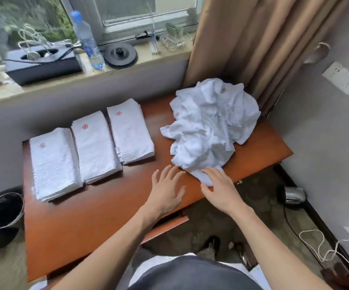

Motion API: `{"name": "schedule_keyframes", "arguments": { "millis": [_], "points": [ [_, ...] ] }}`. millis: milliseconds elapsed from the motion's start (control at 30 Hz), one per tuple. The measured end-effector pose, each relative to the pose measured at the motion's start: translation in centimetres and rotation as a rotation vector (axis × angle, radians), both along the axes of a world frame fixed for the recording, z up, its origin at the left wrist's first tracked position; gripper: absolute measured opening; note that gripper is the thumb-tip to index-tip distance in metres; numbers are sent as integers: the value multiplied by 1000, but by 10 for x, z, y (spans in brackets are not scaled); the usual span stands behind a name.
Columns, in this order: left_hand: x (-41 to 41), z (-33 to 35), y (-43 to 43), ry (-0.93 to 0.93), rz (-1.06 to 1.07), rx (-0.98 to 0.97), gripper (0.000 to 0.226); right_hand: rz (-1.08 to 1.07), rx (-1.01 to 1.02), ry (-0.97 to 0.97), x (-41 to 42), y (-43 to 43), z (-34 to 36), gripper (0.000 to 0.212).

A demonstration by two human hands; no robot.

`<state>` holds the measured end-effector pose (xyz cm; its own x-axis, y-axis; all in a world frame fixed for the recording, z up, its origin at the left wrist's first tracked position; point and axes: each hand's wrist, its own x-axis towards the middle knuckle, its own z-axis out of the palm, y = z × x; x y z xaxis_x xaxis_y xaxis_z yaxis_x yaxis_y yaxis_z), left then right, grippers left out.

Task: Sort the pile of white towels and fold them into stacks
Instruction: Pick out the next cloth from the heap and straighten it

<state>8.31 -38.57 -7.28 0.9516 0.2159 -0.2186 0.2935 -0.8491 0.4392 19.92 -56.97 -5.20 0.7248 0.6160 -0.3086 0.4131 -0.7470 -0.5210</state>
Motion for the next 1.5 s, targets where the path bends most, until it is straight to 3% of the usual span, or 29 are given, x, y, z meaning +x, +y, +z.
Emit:
{"name": "schedule_keyframes", "arguments": {
  "millis": [267,467,833,1033,1300,1500],
  "points": [
    [81,3,-125,44,-35,1,53,-1,-1,-36,78,-139,-1,51],
    [169,31,-160,-66,-71,64,55,-27,66,-107,158,-181,27,52],
    [272,18,-130,-91,10,113,53,82,72,-119,288,-142,30,51],
    [341,-3,-117,-94,74,36,54,145,9,-59,352,-97,19,49],
    [347,-18,-109,-98,257,-11,49,346,-73,71,394,-57,-9,45],
    [364,-35,-127,-40,443,-72,57,593,-172,135,421,-12,-43,53]
  ]
}}
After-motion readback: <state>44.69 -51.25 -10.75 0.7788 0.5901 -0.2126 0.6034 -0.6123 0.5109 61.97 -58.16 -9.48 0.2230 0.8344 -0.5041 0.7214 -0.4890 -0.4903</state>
